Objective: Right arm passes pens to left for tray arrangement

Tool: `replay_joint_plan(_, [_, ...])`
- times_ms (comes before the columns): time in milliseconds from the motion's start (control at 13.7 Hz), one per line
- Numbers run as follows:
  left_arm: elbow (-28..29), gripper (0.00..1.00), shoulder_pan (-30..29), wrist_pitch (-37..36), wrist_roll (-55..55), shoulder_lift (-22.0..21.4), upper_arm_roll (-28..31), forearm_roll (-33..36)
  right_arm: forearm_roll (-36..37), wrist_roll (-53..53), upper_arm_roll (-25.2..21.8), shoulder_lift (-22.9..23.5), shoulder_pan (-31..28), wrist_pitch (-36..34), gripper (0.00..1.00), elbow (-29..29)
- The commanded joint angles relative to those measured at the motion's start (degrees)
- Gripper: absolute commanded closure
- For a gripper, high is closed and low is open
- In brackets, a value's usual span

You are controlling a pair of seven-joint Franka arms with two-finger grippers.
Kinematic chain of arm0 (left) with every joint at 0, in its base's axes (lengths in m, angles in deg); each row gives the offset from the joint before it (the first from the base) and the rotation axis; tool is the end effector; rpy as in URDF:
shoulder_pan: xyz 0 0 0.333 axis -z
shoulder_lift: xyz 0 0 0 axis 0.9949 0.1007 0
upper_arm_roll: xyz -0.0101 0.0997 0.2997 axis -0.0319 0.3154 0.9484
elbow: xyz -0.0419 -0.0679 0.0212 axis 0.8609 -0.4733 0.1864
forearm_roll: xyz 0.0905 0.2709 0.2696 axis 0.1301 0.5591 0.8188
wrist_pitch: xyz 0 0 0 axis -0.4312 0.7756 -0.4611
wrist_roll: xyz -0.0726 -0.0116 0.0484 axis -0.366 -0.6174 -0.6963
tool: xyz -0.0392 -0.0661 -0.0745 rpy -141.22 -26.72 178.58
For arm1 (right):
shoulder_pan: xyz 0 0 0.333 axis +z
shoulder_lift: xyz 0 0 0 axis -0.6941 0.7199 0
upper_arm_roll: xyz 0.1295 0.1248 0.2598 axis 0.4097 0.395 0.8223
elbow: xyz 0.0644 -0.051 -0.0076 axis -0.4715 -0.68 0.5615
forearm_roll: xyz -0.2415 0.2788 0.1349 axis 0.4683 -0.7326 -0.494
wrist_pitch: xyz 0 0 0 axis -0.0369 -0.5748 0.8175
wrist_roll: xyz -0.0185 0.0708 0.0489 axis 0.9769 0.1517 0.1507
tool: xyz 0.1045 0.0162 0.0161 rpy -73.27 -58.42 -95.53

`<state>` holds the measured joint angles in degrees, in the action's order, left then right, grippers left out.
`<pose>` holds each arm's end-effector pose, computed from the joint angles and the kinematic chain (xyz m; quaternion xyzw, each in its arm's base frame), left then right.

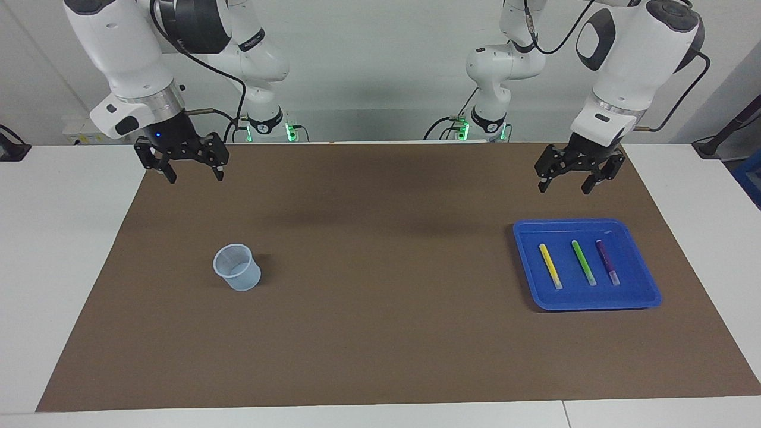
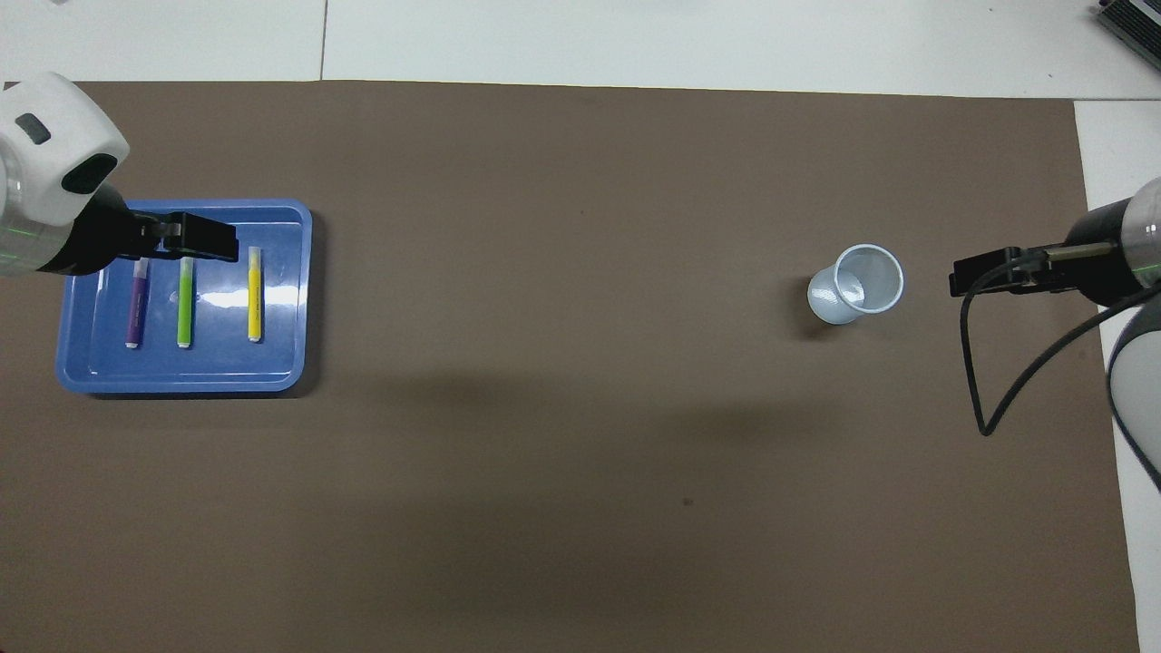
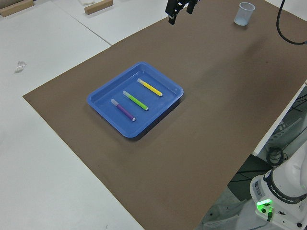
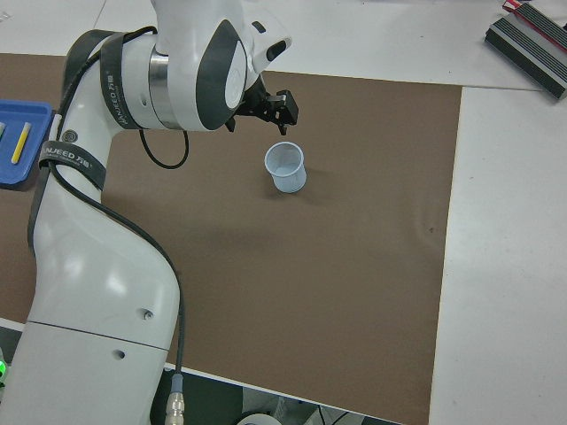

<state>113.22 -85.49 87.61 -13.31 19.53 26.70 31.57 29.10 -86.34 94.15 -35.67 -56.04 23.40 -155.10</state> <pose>0.5736 -0.0846 0.5959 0.9964 -0.0476 0.0620 0.0321 0.5601 0.0159 0.6013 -0.9995 -0.0122 -0.0282 0.0050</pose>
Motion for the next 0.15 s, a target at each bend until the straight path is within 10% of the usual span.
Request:
replay_joint_plan(0, [1.61, 0.00, -0.15, -0.77, -0.21, -1.75, -0.01, -0.77, -0.04, -1.17, 0.22, -1.12, -0.31, 0.28, 0.00, -1.16])
replay_joint_plan(73, [1.61, 0.00, -0.06, -0.68, -0.21, -1.75, -0.01, -0.77, -0.04, -1.17, 0.22, -1.12, -0.31, 0.28, 0.00, -1.16])
